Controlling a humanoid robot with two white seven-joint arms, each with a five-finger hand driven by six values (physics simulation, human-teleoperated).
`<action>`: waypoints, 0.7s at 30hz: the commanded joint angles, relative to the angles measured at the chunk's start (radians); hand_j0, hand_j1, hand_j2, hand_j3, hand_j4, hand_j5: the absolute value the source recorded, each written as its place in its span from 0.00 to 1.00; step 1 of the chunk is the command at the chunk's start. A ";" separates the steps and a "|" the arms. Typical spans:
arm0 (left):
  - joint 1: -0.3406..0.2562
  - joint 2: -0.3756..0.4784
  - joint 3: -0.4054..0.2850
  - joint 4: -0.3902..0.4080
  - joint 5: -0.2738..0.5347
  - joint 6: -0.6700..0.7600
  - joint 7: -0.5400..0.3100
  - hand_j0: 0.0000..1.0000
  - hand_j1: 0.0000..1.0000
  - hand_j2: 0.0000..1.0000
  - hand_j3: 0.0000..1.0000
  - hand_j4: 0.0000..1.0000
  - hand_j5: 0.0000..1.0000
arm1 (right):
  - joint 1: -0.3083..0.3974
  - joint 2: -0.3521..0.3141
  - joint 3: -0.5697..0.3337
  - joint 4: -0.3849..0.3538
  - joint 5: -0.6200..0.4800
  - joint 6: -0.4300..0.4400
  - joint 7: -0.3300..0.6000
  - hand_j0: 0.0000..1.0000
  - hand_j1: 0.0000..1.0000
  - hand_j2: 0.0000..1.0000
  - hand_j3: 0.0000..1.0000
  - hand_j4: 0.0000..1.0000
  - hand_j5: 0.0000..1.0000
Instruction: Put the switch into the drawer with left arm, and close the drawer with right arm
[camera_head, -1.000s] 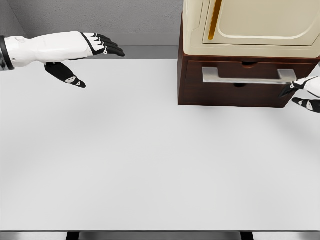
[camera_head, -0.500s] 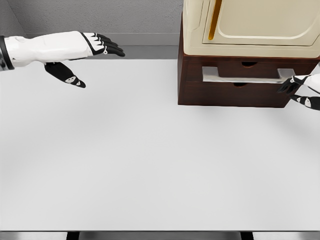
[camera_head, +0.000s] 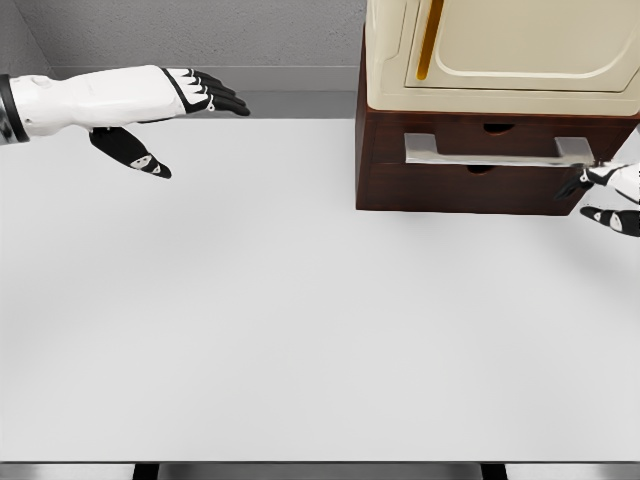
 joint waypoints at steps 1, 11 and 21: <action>0.000 0.000 0.000 0.000 0.006 0.003 0.001 1.00 1.00 1.00 1.00 1.00 1.00 | 0.003 -0.003 -0.004 -0.022 0.061 -0.016 0.001 0.57 0.57 0.57 0.57 0.57 0.57; 0.051 0.016 -0.010 -0.003 0.006 0.003 0.001 1.00 1.00 1.00 1.00 1.00 1.00 | 0.127 -0.017 -0.008 -0.218 0.060 -0.016 0.001 1.00 1.00 1.00 1.00 1.00 1.00; 0.055 0.017 -0.010 0.000 0.005 0.003 0.001 1.00 1.00 1.00 1.00 1.00 1.00 | 0.133 -0.016 0.015 -0.224 0.061 -0.016 0.001 1.00 1.00 1.00 1.00 1.00 1.00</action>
